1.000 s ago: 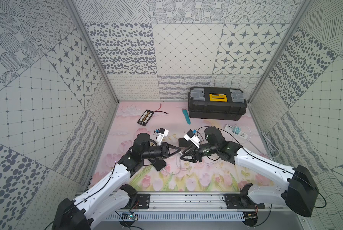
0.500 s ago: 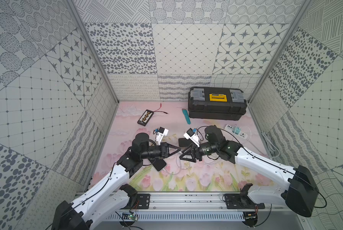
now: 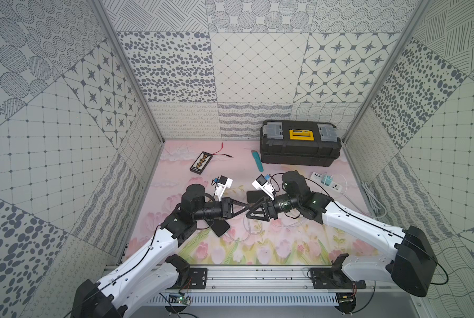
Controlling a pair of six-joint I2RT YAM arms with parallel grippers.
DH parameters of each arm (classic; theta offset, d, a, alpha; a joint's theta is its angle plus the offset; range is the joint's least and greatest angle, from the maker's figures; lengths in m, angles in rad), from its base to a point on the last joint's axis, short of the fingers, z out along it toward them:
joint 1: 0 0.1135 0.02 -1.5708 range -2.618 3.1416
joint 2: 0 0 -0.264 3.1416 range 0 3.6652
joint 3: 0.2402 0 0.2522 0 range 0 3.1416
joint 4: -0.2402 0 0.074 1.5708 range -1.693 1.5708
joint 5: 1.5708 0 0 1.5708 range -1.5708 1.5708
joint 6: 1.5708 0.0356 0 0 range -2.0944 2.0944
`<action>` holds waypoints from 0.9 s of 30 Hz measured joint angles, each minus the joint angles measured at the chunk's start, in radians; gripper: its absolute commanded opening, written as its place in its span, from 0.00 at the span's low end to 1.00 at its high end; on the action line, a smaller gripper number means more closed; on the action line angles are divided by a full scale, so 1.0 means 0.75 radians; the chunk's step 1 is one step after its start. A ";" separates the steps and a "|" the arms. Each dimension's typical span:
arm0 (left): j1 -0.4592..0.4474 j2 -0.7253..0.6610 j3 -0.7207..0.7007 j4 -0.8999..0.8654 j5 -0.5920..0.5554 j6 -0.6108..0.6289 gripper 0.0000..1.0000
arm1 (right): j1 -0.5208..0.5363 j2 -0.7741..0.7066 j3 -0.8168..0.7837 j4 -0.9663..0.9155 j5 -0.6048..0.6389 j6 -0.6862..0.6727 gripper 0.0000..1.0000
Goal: Plug the charging cable into the phone
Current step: Pick up the charging cable from the center of the board.
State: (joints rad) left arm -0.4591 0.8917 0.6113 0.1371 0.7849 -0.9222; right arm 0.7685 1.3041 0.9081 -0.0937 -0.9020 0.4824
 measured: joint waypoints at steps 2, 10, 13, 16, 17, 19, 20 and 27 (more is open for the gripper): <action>0.000 -0.003 -0.001 0.000 0.004 0.000 0.00 | -0.011 0.018 -0.001 0.045 -0.024 0.049 0.46; 0.000 -0.006 -0.012 0.004 0.009 0.001 0.00 | -0.020 0.042 -0.002 0.216 -0.104 0.196 0.37; 0.000 -0.006 -0.015 0.009 0.012 0.001 0.00 | -0.023 0.050 -0.008 0.235 -0.116 0.221 0.33; 0.000 -0.006 -0.015 0.009 0.013 0.001 0.00 | -0.024 0.057 -0.018 0.260 -0.131 0.243 0.32; 0.000 -0.006 -0.015 0.009 0.014 0.001 0.00 | -0.024 0.058 -0.023 0.268 -0.136 0.247 0.35; 0.000 -0.005 -0.015 0.008 0.013 0.001 0.00 | -0.024 0.058 -0.033 0.278 -0.150 0.254 0.40; 0.000 -0.005 -0.015 0.008 0.013 0.001 0.00 | -0.024 0.058 -0.037 0.282 -0.160 0.253 0.40; 0.000 -0.002 -0.012 0.007 0.014 0.003 0.00 | -0.033 0.057 -0.068 0.277 -0.212 0.231 0.33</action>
State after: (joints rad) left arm -0.4591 0.8902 0.6022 0.1421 0.7952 -0.9199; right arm 0.7441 1.3472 0.8570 0.1139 -1.0611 0.6556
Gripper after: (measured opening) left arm 0.094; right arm 0.358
